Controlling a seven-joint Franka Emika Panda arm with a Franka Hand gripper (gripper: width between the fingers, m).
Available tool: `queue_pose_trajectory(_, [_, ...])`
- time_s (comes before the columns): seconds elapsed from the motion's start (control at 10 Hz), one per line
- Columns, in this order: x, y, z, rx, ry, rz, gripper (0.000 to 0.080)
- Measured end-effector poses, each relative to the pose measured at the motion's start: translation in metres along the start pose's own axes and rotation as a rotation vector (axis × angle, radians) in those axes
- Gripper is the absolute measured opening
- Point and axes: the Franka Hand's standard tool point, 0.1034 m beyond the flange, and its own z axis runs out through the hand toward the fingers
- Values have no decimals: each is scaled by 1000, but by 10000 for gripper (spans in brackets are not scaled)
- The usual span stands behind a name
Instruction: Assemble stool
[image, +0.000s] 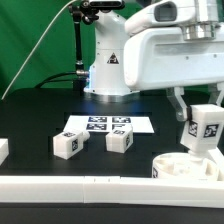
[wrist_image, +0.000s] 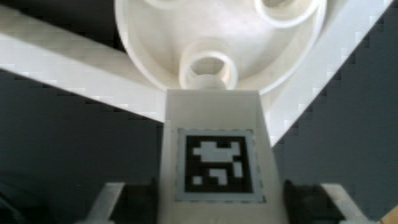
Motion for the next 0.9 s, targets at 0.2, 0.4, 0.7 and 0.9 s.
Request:
queue_pose_trajectory(0.2, [1, 4, 3, 0, -1, -12, 338])
queue_pose_trajectory(0.4, [1, 3, 3, 1, -1, -13, 338])
queue_pose_trajectory(0.7, [-6, 9, 9, 1, -10, -26, 338])
queue_pose_trajectory(0.9, [-7, 9, 8, 0, -9, -25, 338])
